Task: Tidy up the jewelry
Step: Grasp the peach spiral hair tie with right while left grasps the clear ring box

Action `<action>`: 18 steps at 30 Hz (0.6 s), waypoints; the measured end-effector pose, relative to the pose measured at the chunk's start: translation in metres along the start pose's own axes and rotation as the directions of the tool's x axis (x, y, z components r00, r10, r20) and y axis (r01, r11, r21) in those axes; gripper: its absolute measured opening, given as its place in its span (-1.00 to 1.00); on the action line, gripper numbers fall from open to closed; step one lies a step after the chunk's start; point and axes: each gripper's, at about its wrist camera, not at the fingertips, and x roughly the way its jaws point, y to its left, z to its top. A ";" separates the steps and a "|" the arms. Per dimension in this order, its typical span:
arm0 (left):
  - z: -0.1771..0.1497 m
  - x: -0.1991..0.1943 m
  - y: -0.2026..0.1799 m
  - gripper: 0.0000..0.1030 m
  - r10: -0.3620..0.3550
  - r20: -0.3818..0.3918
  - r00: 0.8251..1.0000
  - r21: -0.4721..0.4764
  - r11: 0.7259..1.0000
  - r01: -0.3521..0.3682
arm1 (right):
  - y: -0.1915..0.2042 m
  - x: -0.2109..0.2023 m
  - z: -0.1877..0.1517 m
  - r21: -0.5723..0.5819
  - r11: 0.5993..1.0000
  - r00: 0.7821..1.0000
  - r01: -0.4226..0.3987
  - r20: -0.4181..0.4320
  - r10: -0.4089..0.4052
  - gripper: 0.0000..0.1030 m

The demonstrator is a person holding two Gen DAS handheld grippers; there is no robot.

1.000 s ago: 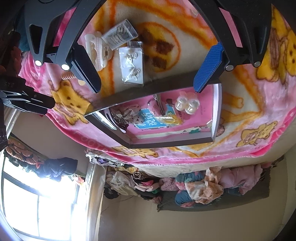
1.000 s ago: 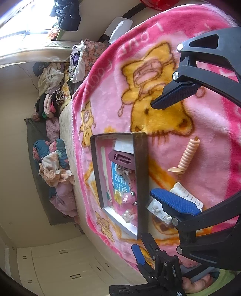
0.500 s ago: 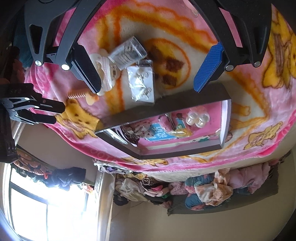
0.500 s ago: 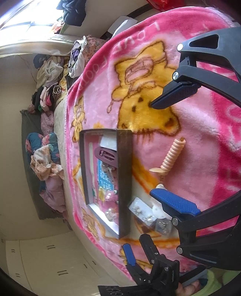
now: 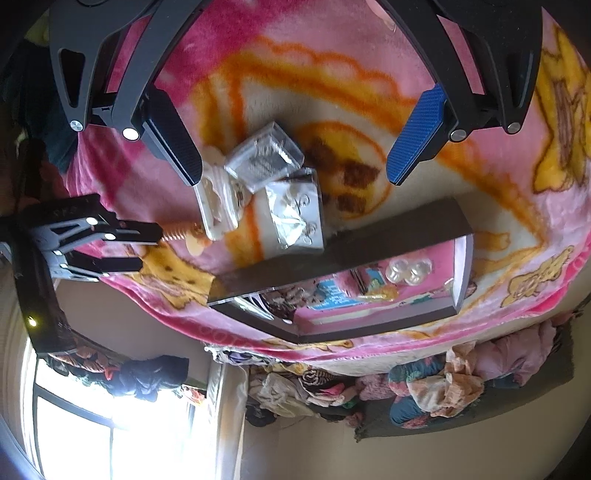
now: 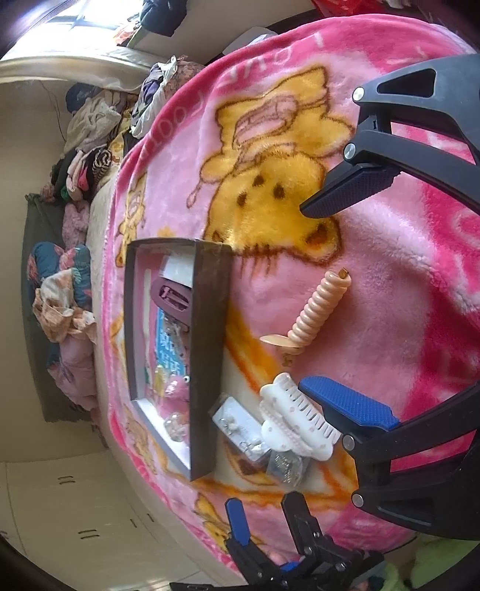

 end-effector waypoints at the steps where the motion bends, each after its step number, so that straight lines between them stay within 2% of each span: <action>1: -0.002 -0.001 -0.001 0.78 -0.005 -0.003 1.000 0.007 1.000 0.005 | 0.001 0.003 0.001 -0.012 1.000 1.000 -0.001 -0.006 0.001 0.64; 5: -0.009 0.002 -0.003 0.78 -0.018 -0.032 0.999 0.031 0.999 0.019 | 0.005 0.013 0.002 -0.058 0.998 1.000 -0.002 -0.029 0.001 0.63; 7: -0.012 0.004 -0.005 0.78 -0.028 -0.043 0.999 0.040 0.999 0.030 | 0.006 0.020 0.004 -0.080 0.997 0.999 -0.004 -0.044 0.001 0.55; 10: -0.015 0.009 -0.008 0.78 -0.036 -0.061 0.998 0.054 0.998 0.039 | 0.009 0.031 0.006 -0.111 0.994 0.997 -0.010 -0.074 0.002 0.32; 12: -0.015 0.012 -0.009 0.78 -0.045 -0.069 0.997 0.058 0.997 0.049 | 0.010 0.040 0.006 -0.132 0.991 0.995 -0.022 -0.100 0.008 0.08; 14: -0.015 0.016 -0.011 0.78 -0.051 -0.078 0.996 0.064 0.996 0.056 | 0.012 0.046 0.006 -0.145 0.989 0.995 -0.019 -0.104 0.004 0.01; 18: -0.016 0.021 -0.014 0.78 -0.069 -0.088 0.994 0.068 0.995 0.075 | 0.011 0.048 0.008 -0.136 0.990 0.994 -0.035 -0.103 0.021 -0.27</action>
